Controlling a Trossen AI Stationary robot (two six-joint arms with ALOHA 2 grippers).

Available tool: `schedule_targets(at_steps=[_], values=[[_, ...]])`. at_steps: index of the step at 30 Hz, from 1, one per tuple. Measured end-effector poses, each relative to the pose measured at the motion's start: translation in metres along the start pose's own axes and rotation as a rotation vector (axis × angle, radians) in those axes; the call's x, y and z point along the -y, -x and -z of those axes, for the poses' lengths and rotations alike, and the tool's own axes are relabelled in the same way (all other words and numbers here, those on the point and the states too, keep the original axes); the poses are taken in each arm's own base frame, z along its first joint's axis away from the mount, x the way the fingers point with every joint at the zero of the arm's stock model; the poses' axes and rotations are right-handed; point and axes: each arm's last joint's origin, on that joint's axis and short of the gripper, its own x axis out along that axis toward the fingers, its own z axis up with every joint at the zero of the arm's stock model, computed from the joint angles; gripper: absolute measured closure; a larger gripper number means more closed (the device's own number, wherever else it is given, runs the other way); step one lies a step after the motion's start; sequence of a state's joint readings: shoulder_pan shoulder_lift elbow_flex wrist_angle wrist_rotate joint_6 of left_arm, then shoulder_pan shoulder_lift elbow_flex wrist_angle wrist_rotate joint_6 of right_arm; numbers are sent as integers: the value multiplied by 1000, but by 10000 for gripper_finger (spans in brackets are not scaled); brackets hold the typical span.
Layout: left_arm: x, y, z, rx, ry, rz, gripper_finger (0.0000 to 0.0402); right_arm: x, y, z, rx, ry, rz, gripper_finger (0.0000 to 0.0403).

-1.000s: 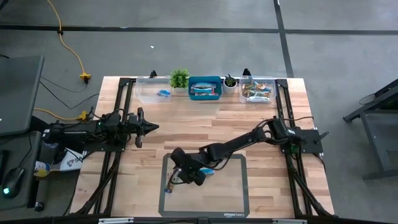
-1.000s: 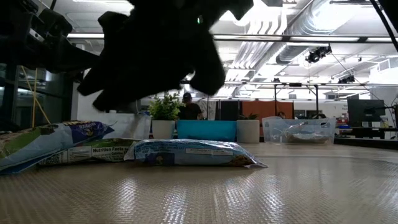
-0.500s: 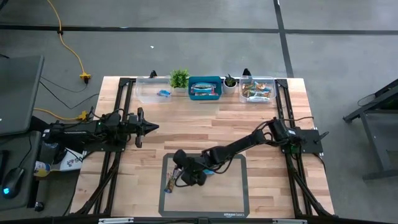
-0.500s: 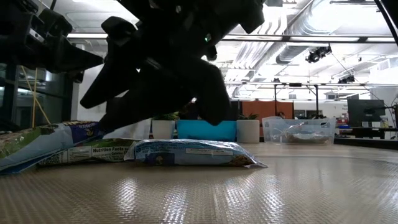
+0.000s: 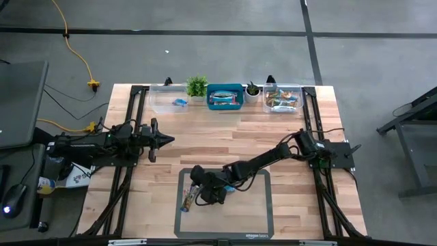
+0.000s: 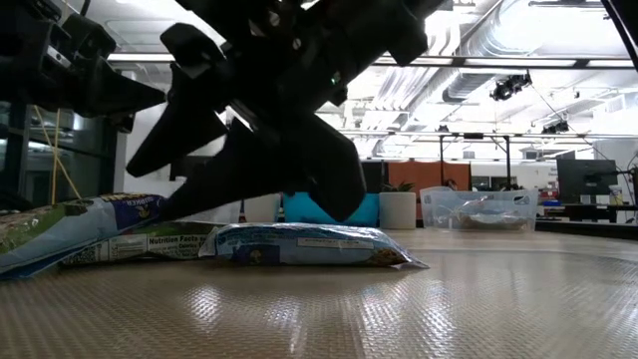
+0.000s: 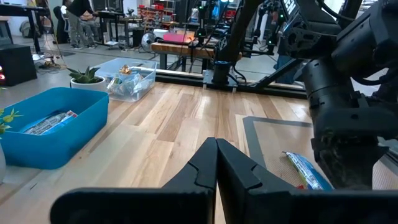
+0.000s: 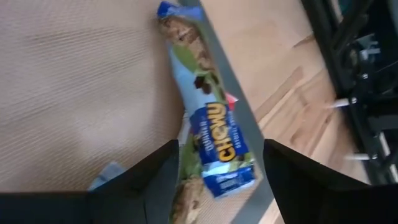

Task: Pick and place Granola Bars by type
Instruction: Put the blue granola bar into the left transparent bin

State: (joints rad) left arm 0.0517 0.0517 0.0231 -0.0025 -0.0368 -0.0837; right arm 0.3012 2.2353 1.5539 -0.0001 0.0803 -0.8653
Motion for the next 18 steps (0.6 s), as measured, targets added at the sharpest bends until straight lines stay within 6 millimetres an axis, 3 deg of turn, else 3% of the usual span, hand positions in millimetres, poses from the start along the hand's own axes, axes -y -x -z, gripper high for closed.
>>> schedule_targets(at_steps=[18], values=[[0, 0, 0, 0, 0, 0, 400, 4, -10, 10, 61, -19, -3, 187]])
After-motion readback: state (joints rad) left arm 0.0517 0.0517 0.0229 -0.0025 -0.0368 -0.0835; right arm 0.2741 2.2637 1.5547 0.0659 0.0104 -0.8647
